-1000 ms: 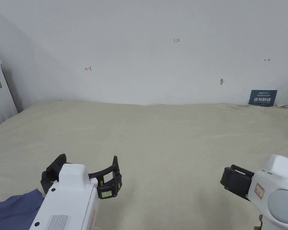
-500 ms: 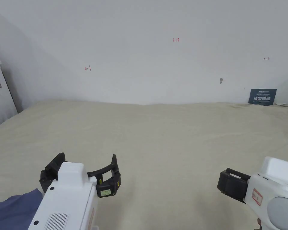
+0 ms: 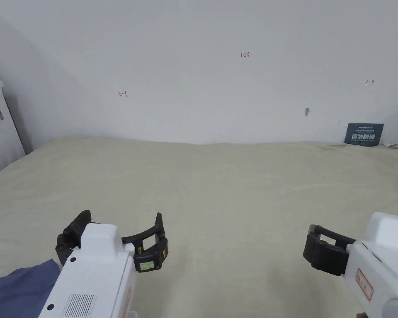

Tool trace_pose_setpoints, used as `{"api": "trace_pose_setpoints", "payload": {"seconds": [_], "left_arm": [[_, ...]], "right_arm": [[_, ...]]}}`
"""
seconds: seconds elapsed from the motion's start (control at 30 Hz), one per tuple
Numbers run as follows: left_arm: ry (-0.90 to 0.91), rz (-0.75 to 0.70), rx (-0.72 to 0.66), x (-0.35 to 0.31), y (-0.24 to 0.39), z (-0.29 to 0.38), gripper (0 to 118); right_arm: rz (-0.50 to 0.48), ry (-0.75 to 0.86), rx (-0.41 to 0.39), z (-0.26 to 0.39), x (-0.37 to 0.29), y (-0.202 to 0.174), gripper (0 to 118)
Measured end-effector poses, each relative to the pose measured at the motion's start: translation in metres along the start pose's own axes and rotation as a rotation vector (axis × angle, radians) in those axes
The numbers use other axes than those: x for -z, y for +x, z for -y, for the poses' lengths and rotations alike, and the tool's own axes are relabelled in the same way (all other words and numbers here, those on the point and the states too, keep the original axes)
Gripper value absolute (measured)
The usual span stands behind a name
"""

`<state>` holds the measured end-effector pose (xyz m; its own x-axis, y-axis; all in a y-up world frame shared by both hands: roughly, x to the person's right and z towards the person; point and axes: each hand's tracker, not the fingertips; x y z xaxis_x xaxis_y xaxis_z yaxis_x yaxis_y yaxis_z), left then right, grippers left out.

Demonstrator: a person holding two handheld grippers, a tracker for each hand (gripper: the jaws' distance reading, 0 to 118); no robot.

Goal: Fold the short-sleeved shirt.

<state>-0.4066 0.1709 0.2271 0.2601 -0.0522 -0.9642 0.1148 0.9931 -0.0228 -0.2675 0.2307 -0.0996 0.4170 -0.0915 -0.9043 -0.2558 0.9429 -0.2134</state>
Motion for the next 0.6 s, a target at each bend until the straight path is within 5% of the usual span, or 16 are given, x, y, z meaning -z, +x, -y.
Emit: {"api": "trace_pose_setpoints", "payload": {"seconds": [0.17, 0.6], "left_arm": [[0.002, -0.004, -0.002, -0.001, -0.002, 0.0, 118], [0.005, -0.012, -0.004, -0.003, -0.007, 0.0, 118]], "right_arm": [[0.018, 0.278, -0.072, 0.019, -0.01, -0.005, 117], [0.015, 0.335, -0.127, 0.025, -0.015, -0.001, 118]]}}
